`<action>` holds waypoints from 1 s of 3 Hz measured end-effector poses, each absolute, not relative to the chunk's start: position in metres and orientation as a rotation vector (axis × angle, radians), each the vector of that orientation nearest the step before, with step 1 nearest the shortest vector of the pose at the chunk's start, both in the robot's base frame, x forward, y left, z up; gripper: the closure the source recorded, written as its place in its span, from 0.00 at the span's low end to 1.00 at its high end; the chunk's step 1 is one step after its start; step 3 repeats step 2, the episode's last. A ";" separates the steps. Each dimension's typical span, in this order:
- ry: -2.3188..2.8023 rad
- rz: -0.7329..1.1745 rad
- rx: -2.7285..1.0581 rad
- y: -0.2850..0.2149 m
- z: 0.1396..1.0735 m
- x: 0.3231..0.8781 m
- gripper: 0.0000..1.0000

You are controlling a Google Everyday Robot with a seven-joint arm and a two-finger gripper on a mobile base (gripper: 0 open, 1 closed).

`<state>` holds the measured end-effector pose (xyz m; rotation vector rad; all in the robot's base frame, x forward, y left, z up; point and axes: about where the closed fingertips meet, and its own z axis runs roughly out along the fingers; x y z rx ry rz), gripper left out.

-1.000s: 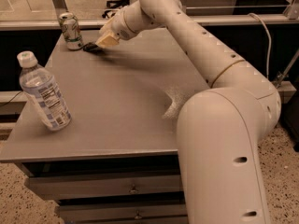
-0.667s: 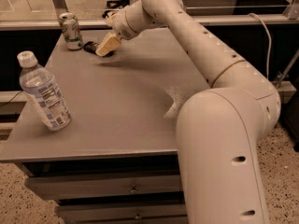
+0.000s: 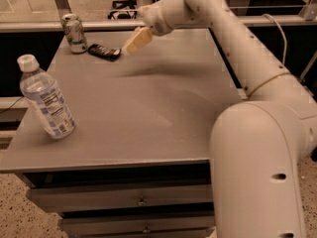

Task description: Move rxbar chocolate near 7up can

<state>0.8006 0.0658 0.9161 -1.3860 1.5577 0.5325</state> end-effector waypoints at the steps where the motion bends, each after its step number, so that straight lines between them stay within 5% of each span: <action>1: 1.568 0.561 -1.240 -0.014 0.952 0.783 0.00; 3: 1.572 0.556 -1.238 -0.017 0.950 0.784 0.00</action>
Offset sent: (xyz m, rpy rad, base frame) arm -0.0123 -0.0525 0.0282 0.0782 0.0089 -0.0520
